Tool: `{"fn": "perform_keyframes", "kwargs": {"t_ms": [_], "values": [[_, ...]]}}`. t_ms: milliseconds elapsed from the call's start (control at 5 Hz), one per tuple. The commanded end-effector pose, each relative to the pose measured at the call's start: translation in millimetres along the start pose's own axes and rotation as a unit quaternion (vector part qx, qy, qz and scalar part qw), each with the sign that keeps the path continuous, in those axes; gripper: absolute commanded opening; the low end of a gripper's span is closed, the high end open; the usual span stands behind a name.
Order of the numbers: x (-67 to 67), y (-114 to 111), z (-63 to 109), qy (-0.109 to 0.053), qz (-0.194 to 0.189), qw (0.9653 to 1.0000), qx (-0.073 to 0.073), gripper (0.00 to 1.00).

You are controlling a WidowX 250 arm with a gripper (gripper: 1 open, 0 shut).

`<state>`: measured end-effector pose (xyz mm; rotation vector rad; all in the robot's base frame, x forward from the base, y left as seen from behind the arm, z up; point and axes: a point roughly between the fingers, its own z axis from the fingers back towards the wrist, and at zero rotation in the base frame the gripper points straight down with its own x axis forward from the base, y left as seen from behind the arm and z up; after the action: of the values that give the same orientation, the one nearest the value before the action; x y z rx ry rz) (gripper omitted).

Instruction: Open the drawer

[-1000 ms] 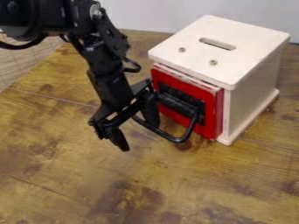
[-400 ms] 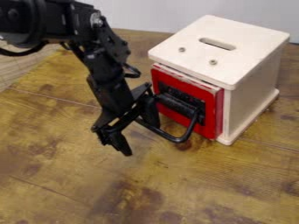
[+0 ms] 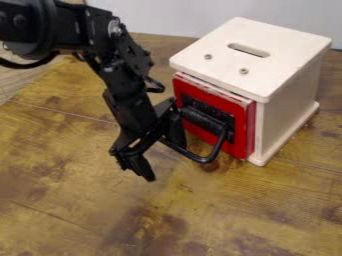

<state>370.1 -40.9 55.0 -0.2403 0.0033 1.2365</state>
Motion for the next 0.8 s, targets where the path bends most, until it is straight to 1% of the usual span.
{"fn": "perform_keyframes", "kwargs": {"t_ms": [0, 600], "values": [[-8.4, -8.7, 14.7, -0.006, -0.007, 0.9996, -0.027, 1.00], [-8.2, -8.3, 9.5, -0.010, 0.000, 0.9995, -0.032, 1.00]]}}
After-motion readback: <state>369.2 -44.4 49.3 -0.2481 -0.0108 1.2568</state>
